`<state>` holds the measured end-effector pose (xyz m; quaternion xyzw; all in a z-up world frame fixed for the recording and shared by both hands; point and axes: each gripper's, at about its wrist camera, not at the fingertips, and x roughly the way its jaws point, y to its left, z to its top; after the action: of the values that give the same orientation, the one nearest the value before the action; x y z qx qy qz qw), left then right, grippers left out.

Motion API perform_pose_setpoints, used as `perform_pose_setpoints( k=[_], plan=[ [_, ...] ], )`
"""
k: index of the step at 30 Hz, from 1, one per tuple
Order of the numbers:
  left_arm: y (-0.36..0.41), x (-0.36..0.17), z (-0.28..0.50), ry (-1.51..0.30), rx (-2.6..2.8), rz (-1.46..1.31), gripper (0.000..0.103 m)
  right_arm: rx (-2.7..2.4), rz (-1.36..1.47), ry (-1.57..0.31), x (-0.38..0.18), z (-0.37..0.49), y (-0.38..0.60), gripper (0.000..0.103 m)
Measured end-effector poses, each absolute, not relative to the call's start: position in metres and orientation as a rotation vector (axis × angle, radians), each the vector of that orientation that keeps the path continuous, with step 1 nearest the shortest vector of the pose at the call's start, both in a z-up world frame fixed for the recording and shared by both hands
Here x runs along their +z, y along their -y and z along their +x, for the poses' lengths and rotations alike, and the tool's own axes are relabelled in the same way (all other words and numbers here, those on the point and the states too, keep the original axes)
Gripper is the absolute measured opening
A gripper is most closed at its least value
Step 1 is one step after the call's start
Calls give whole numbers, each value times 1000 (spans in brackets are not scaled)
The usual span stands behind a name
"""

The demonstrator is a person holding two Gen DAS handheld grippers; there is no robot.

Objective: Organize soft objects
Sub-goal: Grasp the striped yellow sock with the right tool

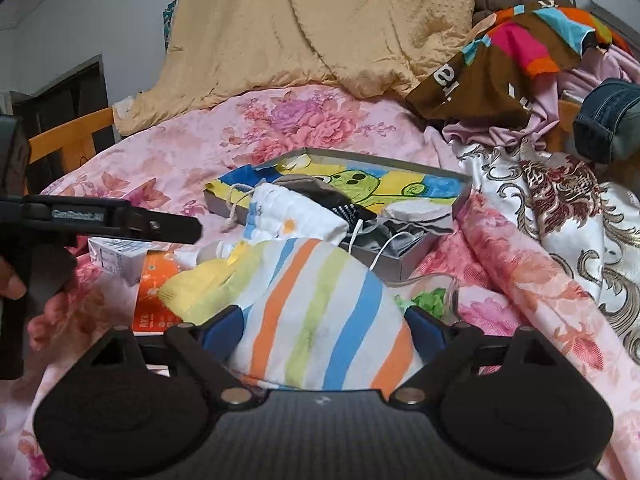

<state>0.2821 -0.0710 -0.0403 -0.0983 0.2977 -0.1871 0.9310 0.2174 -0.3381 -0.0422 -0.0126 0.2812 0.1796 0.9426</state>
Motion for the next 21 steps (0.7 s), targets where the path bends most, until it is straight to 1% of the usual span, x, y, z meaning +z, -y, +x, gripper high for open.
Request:
perform_pose_setpoints(
  k=[3,4,5,6,9,11,12,13,14,17,21],
  plan=[
    [77,-43,285,-621,-381,-198,102,368,-5,-569,-41,217,341,85],
    [78,-43,285,-620,-375,-197,102,368,2,-568,-41,216,343,81],
    [80,-43,286,-619,-370,-197,102,365,7,-565,-41,216,344,76],
    [80,-43,287,-620,-364,-199,102,362,7,-562,-40,217,345,73],
    [80,-43,290,-629,-345,-230,102,366,15,-557,-40,217,349,61],
    [80,-43,293,-637,-336,-247,101,368,19,-546,-38,216,351,48],
    [80,-44,293,-640,-334,-249,101,365,20,-538,-37,216,352,44],
    [82,-44,294,-643,-334,-247,101,358,25,-528,-36,216,354,37],
    [83,-44,294,-646,-333,-241,101,350,33,-522,-35,215,355,34],
    [87,-46,295,-659,-335,-218,98,312,61,-505,-33,217,364,30],
    [90,-48,296,-673,-335,-210,95,269,91,-498,-33,223,373,29]
  ],
)
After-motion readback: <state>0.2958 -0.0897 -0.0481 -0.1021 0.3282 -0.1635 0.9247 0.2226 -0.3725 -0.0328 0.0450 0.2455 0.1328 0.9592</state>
